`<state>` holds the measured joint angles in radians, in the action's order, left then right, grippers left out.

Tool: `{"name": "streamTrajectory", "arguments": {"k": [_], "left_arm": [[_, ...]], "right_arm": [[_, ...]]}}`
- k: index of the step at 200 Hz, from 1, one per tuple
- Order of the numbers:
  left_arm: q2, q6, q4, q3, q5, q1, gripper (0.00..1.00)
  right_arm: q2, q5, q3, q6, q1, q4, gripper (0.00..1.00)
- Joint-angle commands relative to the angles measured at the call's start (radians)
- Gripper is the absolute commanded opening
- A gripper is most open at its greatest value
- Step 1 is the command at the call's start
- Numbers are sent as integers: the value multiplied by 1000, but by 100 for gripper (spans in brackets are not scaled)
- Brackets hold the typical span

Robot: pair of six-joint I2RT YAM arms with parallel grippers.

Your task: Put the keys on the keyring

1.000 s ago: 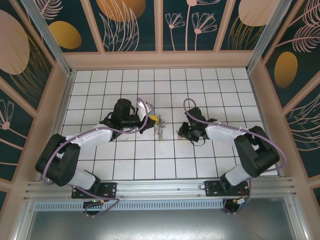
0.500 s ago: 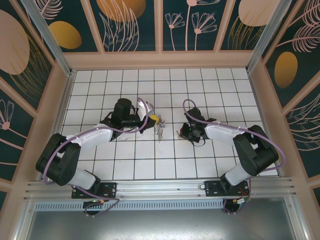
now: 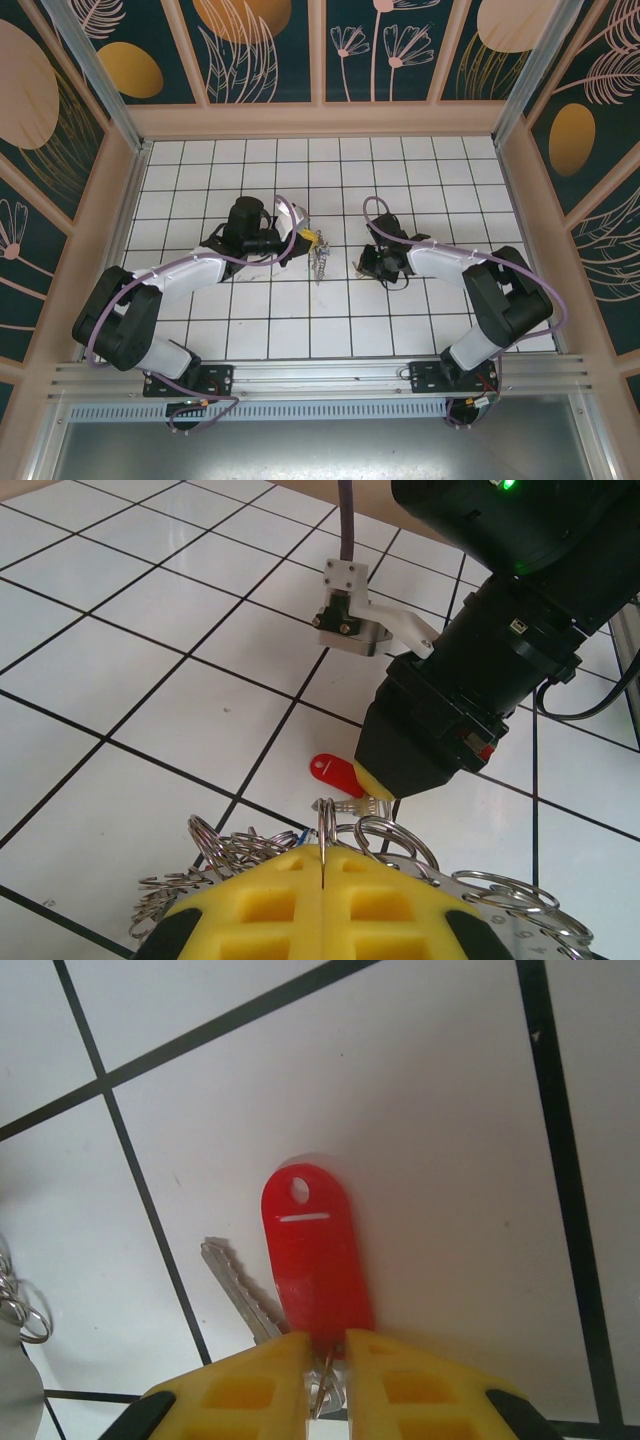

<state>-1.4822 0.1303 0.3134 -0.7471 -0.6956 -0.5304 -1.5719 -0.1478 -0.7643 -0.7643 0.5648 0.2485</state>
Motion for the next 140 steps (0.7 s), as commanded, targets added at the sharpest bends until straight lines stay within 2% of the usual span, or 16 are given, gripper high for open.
{"name": "streamTrajectory", "arguments": {"k": [1, 93, 104, 140], "left_arm": [[-10, 22, 28, -34, -22, -8, 0], [-7, 28, 16, -32, -18, -8, 0], [-7, 28, 16, -34, -20, -7, 0], [-6, 39, 20, -34, -30, -8, 0]], "right_arm": [[-10, 21, -31, 14, 7, 42, 17], [6, 34, -32, 31, 10, 49, 8], [11, 34, -29, 38, 10, 45, 4], [134, 49, 10, 97, 10, -25, 0]]}}
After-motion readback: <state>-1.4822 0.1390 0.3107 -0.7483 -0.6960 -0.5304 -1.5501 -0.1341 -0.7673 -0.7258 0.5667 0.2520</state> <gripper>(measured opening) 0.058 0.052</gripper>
